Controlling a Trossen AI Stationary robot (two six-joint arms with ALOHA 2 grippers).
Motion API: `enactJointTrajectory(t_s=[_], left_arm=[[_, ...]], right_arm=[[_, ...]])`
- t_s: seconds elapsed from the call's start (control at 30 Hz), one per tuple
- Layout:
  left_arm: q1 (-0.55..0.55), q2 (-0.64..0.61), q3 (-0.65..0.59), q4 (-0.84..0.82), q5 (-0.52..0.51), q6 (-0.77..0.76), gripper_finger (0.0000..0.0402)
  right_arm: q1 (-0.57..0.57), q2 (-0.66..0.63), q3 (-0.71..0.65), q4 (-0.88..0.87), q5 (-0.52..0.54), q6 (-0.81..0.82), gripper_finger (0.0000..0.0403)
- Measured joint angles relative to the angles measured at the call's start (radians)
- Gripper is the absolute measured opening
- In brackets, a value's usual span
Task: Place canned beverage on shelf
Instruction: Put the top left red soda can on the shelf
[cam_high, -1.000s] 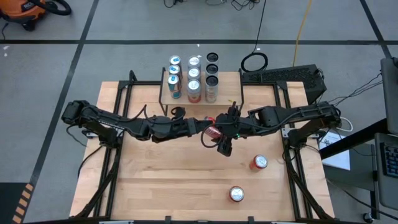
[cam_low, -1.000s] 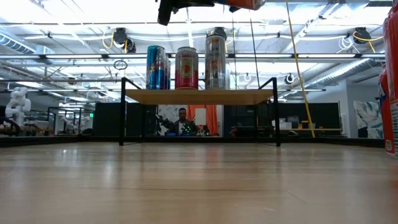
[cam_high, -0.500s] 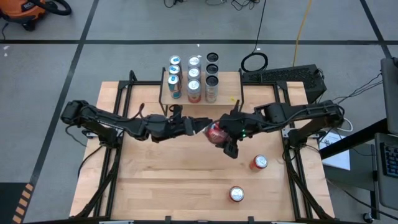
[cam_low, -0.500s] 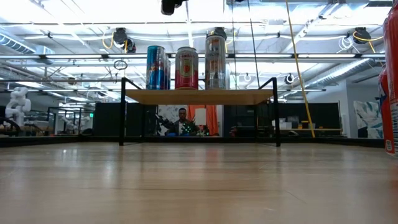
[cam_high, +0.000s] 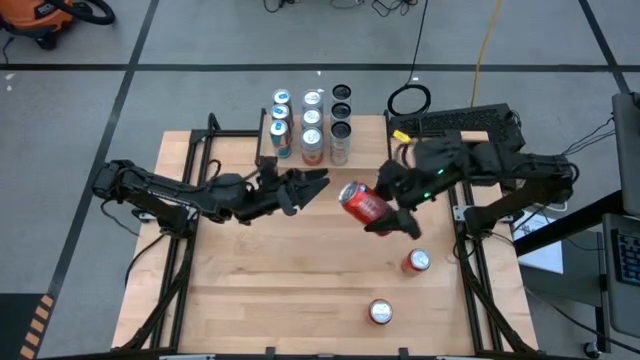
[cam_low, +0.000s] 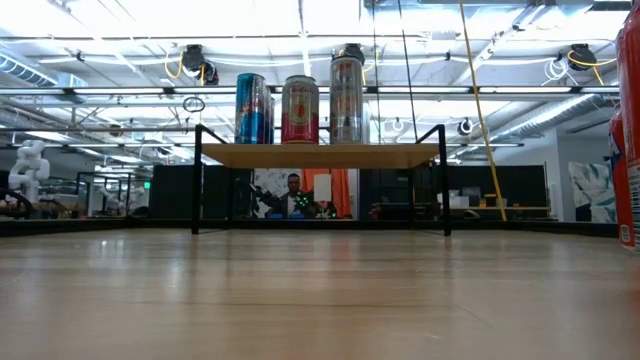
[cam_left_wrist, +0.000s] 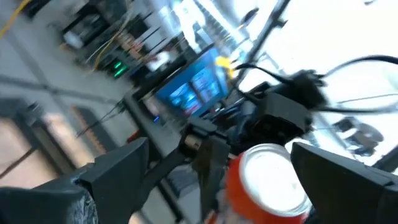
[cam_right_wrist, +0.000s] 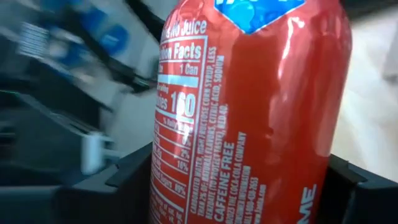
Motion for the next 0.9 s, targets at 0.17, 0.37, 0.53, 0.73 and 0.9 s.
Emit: enactJointTrajectory(t_s=[0.17,0.37,0.53,0.73,0.9], left_arm=[[0.000,0.001,0.029,0.080,0.021,0.113,0.0395],[0.000,0.001,0.135,0.067,0.085,0.287,0.0395],[0.000,0.001,0.218,0.064,0.163,0.421,0.0395],[0.000,0.001,0.265,0.049,0.240,0.473,0.0396],[0.000,0.003,0.267,0.002,0.242,0.480,0.0399]], right_arm=[[-0.042,-0.035,0.000,0.168,-0.189,0.010,0.0286],[-0.079,-0.036,0.000,0.332,-0.315,0.036,0.0286],[-0.087,-0.012,0.000,0.435,-0.334,0.031,0.0286],[-0.087,0.031,0.000,0.561,-0.334,0.029,0.0286],[-0.086,0.072,0.000,0.630,-0.334,0.033,0.0286]])
